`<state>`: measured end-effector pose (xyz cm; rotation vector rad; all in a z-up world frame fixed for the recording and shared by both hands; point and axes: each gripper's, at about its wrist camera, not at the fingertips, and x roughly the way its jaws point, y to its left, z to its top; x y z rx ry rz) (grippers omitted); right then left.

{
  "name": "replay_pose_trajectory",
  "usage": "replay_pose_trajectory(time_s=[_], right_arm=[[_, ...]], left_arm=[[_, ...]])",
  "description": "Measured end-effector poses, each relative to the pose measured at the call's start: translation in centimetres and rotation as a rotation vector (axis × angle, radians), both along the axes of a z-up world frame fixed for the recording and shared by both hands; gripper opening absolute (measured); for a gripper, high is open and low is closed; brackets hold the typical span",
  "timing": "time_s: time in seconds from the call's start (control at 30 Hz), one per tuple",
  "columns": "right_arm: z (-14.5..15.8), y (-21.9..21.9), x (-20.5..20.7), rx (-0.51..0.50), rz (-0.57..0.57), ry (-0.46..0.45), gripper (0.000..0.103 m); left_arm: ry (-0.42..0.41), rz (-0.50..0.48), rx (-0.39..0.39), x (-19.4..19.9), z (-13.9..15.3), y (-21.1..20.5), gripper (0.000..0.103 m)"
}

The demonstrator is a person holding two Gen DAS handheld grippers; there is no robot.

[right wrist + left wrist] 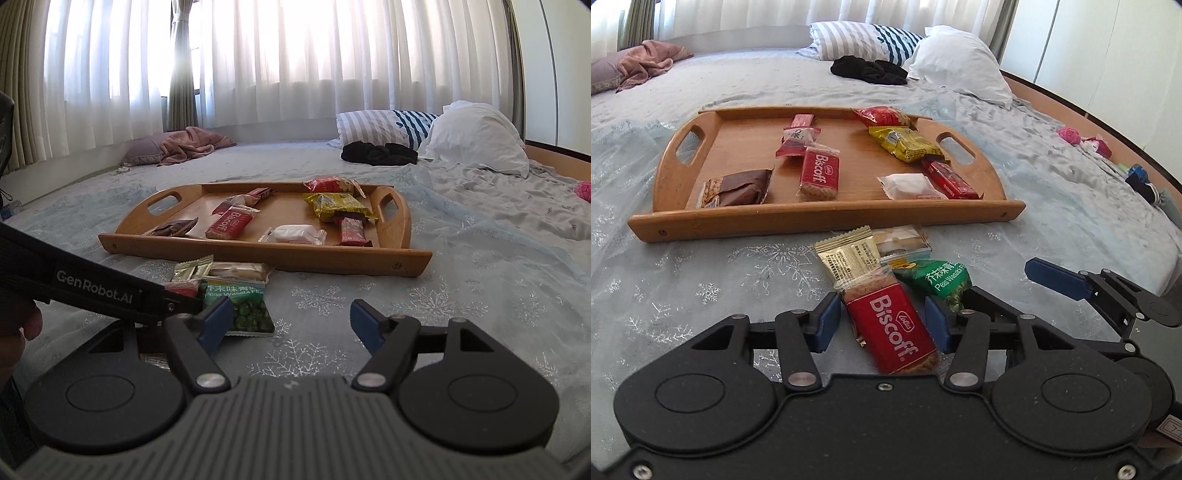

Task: Organize snacks
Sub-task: 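Move both grippers back to the remaining snacks beside the tray, then grasp the red Biscoff pack with the left gripper while the right grasps the green pea bag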

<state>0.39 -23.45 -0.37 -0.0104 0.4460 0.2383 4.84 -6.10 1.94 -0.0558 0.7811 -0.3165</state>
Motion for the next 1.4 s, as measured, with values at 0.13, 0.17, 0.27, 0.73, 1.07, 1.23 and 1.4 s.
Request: replay_pose_trajectory(time_s=[0.13, 0.17, 0.27, 0.73, 1.07, 1.23, 1.4], right_arm=[[0.0, -0.1, 0.0, 0.003, 0.01, 0.006, 0.082], [0.0, -0.1, 0.0, 0.006, 0.01, 0.006, 0.082], [0.1, -0.2, 0.0, 0.02, 0.017, 0.008, 0.082], [0.2, 1.2, 0.5, 0.049, 0.061, 0.023, 0.082], [0.6, 2.6, 1.0, 0.069, 0.087, 0.052, 0.073], [0.4, 3.4, 1.5, 0.069, 0.071, 0.074, 0.057], [0.1, 3.6, 1.7, 0.072, 0.04, 0.09, 0.052]], left_arm=[[-0.008, 0.002, 0.015, -0.2, 0.0, -0.2, 0.04], [-0.017, 0.003, 0.025, -0.3, 0.1, -0.2, 0.039], [-0.044, -0.009, 0.047, -0.6, 0.6, -0.3, 0.036], [-0.105, 0.012, 0.1, -1.2, 1.5, 0.9, 0.032], [-0.104, 0.056, 0.11, -0.8, 1.8, 3.2, 0.032], [-0.092, 0.055, 0.11, -0.8, 1.2, 3.4, 0.033], [-0.111, 0.119, 0.12, -1.2, 0.5, 3.3, 0.044]])
